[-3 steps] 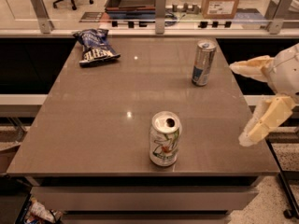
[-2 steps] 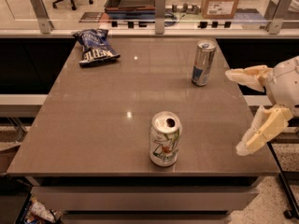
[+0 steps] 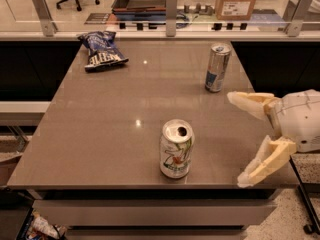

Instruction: Move 7up can near blue chip bag

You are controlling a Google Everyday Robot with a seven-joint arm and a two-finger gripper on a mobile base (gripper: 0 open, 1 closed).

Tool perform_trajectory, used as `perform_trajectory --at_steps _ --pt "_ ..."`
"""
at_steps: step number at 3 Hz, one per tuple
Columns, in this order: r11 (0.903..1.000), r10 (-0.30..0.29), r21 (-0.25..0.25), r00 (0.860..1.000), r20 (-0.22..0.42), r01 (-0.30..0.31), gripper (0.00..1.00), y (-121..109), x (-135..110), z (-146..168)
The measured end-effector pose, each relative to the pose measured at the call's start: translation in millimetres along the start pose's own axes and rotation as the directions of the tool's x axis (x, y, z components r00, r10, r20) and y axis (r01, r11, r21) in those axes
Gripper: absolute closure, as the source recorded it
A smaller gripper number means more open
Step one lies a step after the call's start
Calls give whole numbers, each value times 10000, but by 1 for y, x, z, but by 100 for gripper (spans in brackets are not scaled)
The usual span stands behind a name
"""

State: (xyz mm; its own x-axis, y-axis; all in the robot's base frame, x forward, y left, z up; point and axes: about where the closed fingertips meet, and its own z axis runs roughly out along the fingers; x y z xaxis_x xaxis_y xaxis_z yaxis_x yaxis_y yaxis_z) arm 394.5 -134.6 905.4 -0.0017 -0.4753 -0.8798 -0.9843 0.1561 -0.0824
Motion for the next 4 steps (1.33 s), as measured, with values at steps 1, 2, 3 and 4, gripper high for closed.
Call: perform_trajectory --at_steps 1,2,3,4 --pt "10000 33 -35 9919 1271 -29 0 6 -1 18" --pt "9998 -67 -189 9701 2426 116 0 7 -11 38" --pt "9985 -157 -454 9544 2982 306 0 10 -24 57" --pt "9977 -186 -566 9557 2936 368 0 17 -30 72"
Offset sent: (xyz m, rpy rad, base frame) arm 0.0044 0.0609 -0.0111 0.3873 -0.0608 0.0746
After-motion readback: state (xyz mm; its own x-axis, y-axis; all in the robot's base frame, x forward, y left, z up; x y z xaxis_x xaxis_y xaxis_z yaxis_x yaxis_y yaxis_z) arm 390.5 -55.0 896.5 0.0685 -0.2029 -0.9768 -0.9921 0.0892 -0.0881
